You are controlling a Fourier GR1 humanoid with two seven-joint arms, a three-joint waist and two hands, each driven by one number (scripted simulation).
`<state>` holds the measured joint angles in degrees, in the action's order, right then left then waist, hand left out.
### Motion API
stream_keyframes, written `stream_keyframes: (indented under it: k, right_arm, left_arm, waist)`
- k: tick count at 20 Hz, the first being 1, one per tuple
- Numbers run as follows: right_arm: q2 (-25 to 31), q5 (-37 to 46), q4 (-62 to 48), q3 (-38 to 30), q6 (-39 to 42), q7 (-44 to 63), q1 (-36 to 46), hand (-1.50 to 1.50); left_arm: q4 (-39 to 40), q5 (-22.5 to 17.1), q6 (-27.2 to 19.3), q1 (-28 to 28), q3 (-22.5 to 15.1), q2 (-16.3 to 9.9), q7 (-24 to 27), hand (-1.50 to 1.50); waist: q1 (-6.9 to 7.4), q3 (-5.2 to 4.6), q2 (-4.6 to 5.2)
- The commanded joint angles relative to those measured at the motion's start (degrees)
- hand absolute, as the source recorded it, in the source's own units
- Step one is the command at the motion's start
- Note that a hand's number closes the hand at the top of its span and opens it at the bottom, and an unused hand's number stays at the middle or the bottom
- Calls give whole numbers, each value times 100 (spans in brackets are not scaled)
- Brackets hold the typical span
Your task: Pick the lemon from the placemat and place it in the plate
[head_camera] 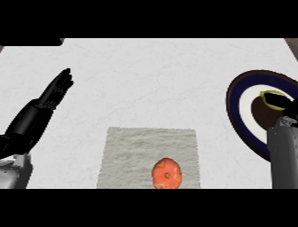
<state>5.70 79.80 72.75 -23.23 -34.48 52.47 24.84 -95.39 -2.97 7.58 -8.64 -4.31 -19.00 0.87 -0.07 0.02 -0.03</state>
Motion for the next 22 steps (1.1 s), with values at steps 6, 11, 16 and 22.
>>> stream_keyframes:
  k: [6,11,16,22]
  right_arm:
    - [-557,-1575,1576,342,-1483,-821,-309,-150]
    - [-566,-2745,2646,1092,-2354,-1191,-1381,-150]
    - [-569,-3752,4084,1857,-2706,-1917,-2978,-150]
    - [-570,-4459,5261,2767,-2880,-2844,-4904,-150]
  left_arm:
    - [-93,-53,70,212,110,-14,6,0]
    - [-7,121,-84,5,52,123,-49,0]
    - [-228,8,77,142,139,31,-113,0]
    - [74,106,164,107,264,93,231,0]
  waist:
    - [-35,6,-48]
    - [-104,7,-39]
    - [-100,8,-42]
    - [-97,3,-30]
